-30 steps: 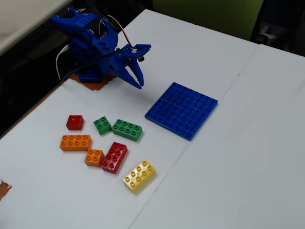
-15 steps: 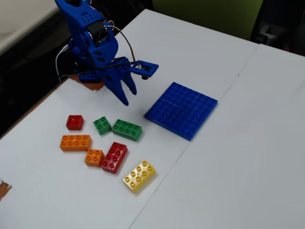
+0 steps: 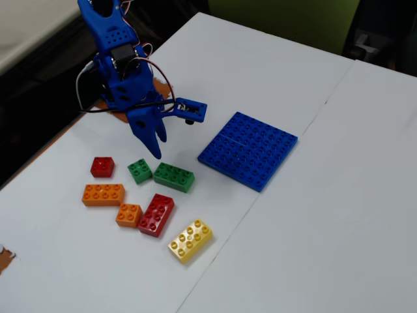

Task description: Pick up the 2x4 green block and go up the 8x8 blue block.

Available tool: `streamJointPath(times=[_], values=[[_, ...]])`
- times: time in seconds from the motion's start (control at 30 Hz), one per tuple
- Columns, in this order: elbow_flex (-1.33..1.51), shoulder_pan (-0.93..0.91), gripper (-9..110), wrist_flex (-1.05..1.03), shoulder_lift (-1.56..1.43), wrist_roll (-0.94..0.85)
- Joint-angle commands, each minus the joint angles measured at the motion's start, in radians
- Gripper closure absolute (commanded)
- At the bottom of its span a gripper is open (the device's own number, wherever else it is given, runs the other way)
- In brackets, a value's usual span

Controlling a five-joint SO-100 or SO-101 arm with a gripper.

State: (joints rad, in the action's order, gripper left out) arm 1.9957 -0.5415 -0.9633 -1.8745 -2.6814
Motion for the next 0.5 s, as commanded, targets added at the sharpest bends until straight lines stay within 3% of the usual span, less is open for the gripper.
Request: streamJointPath(times=[0.0,0.47], values=[[-0.052,-0.017,77,0.023,0.021,-0.011],[-0.083,-0.066,76,0.1,0.152,-0.135]])
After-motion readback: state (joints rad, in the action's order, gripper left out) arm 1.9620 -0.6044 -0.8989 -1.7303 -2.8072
